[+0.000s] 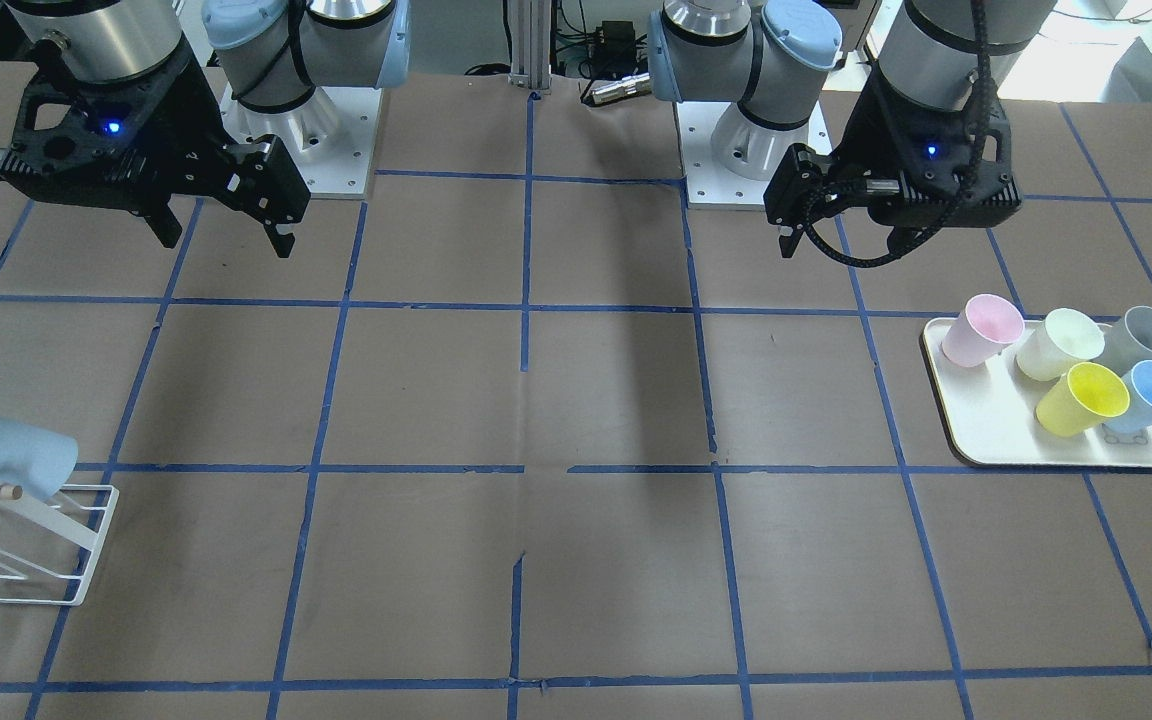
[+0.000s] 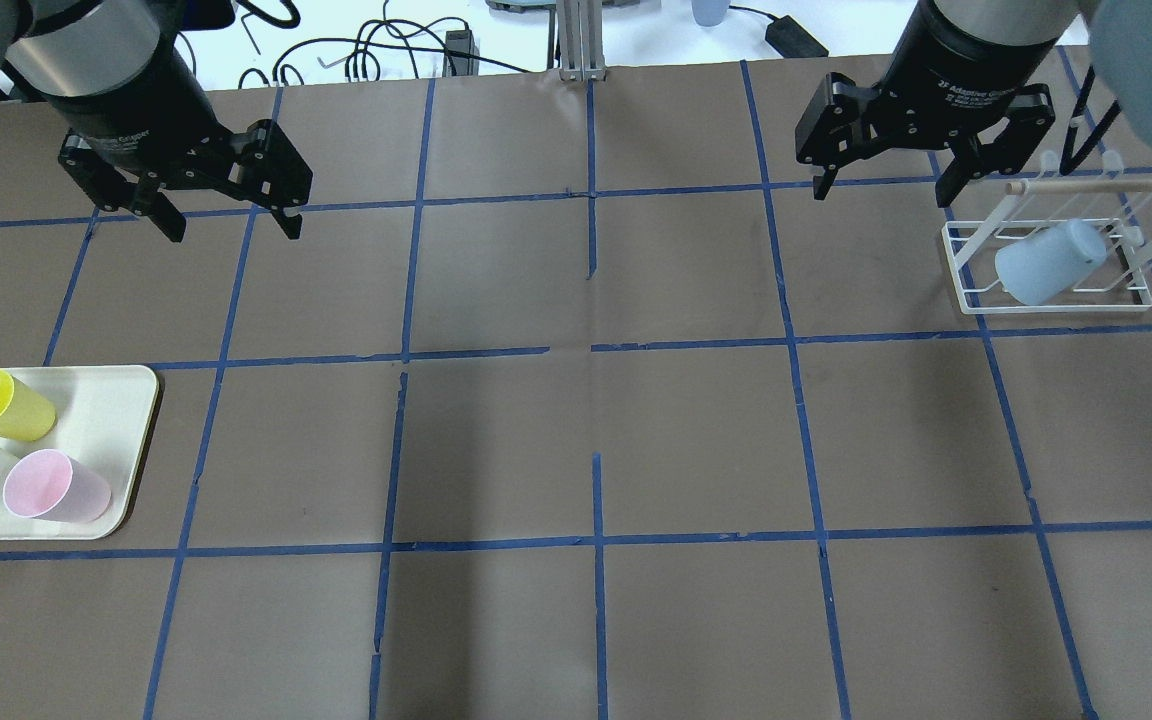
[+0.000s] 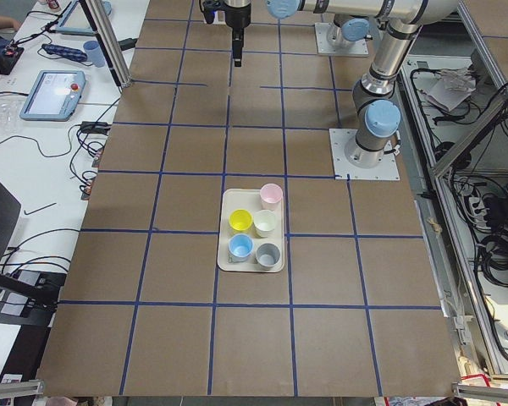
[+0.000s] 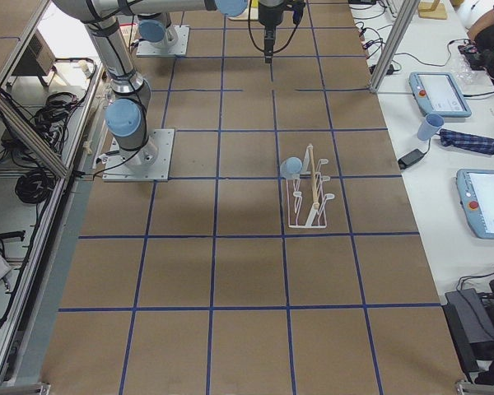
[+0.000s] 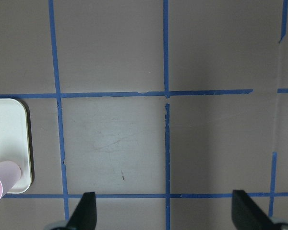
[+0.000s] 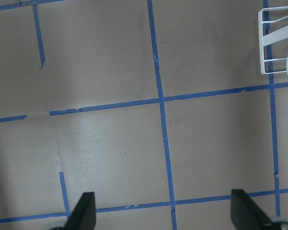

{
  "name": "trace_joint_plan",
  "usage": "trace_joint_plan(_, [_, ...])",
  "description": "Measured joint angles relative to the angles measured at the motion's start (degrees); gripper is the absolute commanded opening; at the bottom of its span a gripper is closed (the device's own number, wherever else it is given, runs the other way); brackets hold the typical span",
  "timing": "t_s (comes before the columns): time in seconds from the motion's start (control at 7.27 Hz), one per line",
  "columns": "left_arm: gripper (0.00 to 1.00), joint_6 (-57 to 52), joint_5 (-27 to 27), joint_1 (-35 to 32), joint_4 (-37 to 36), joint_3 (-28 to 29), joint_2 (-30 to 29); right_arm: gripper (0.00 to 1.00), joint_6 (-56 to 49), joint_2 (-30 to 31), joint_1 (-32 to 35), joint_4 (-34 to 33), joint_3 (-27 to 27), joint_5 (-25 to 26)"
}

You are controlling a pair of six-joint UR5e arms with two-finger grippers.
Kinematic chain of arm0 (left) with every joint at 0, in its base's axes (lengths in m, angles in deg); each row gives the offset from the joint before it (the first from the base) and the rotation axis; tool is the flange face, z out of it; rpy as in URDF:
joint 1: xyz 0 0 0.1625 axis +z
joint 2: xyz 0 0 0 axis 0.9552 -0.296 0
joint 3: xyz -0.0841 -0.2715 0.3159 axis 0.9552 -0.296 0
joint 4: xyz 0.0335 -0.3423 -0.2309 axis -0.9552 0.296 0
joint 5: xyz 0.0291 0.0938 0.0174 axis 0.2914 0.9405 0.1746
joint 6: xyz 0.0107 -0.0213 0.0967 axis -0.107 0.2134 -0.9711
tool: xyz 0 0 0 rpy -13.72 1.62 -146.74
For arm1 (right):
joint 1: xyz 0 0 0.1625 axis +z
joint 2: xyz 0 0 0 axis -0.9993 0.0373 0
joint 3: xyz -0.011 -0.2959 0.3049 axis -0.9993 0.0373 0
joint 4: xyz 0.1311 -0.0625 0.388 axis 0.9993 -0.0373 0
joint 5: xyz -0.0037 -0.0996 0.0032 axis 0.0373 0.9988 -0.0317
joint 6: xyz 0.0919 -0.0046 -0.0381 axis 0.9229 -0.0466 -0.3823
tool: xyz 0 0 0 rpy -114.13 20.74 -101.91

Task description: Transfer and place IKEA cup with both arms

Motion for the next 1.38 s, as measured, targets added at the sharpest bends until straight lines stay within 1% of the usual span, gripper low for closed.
trace_joint_plan(0.83, [1.0,0.0,-0.1,-0.1,-0.1,-0.7,0.8,1.0,-0.6,-0.2,-0.3,0.0,0.0,0.1])
trace_joint_plan(1.38, [1.0,0.1,0.1,-0.1,0.1,0.0,0.1,1.0,-1.9,-0.2,-0.6,-0.1,-0.1,0.1])
